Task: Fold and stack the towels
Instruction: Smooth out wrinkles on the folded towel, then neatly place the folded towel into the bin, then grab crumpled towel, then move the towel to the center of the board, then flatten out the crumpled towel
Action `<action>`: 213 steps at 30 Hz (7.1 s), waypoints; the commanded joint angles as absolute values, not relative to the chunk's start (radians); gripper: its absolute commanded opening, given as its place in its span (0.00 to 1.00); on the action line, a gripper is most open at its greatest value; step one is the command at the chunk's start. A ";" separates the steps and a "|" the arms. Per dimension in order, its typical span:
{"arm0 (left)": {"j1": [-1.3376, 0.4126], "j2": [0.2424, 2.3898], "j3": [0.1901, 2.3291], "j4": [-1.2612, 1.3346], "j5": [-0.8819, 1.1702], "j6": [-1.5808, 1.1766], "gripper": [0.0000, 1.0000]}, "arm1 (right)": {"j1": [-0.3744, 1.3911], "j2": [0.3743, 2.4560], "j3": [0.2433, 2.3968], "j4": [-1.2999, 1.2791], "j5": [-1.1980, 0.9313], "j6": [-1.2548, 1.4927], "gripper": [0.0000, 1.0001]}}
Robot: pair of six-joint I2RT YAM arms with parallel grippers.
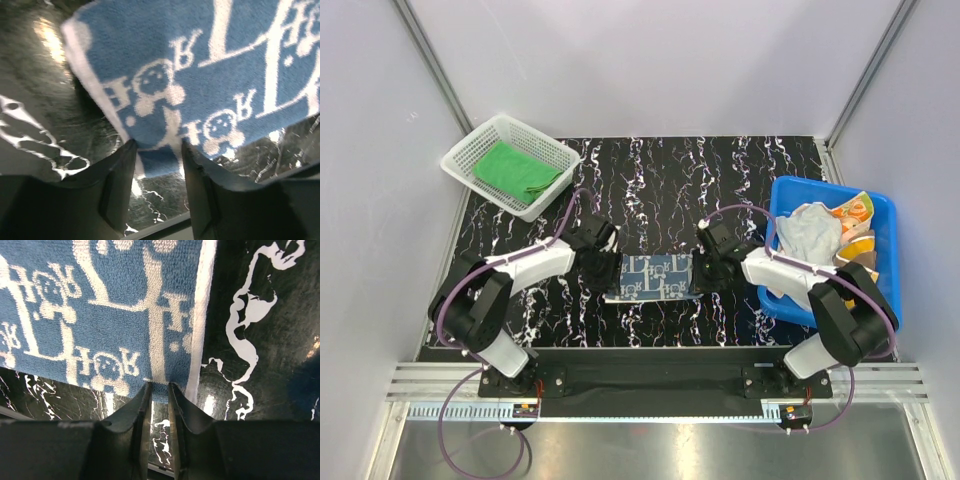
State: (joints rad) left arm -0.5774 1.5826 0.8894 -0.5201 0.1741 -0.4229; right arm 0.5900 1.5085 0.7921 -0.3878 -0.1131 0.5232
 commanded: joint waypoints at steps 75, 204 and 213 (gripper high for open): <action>-0.192 1.888 1.774 -0.632 -0.633 0.216 0.00 | 0.600 1.302 0.948 -0.307 -0.058 0.370 1.00; -0.523 1.181 0.870 -0.476 0.074 -0.436 0.92 | -0.080 1.206 1.161 -0.752 0.091 0.535 0.69; -0.523 1.178 0.908 -0.494 0.043 -0.416 0.92 | -0.199 1.298 0.962 -0.537 0.055 0.554 0.62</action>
State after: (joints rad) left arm -0.5232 1.1942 0.8639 -0.5362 0.0456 -0.4191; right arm -0.1570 1.2884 0.9798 -0.6792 0.0677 0.5385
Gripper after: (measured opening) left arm 0.921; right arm 0.633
